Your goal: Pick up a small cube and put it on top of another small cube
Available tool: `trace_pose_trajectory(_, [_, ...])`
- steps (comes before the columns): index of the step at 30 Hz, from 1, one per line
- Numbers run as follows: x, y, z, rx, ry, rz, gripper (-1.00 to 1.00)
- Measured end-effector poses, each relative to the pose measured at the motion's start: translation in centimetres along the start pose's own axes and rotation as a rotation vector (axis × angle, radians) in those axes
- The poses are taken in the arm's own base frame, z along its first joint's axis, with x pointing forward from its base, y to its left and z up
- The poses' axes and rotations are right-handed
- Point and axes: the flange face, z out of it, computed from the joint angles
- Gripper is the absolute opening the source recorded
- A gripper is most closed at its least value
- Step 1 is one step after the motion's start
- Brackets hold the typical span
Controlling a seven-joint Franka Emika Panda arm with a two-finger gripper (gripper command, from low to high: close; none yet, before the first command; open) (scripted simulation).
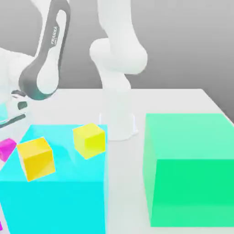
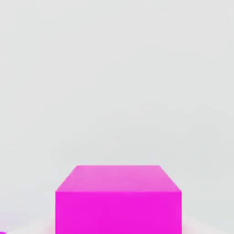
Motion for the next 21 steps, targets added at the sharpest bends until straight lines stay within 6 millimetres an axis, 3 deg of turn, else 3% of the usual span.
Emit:
trace_pose_trajectory(7, [-9.3,3.4,-9.7,0.003,-0.012,-0.161,-1.0])
trace_pose_trajectory(13, [-15.9,10.4,-18.9,-0.016,-0.046,-0.332,-1.0])
trace_pose_trajectory(14, [-16.2,10.7,-18.7,-0.018,-0.049,-0.34,-1.0])
trace_pose_trajectory(16, [-16.4,10.8,-16.3,-0.02,-0.051,-0.34,-1.0])
trace_pose_trajectory(17, [-16.4,10.9,-14.9,-0.02,-0.051,-0.34,1.0])
trace_pose_trajectory(21, [-16.4,10.9,-14.9,-0.02,-0.051,-0.341,1.0])
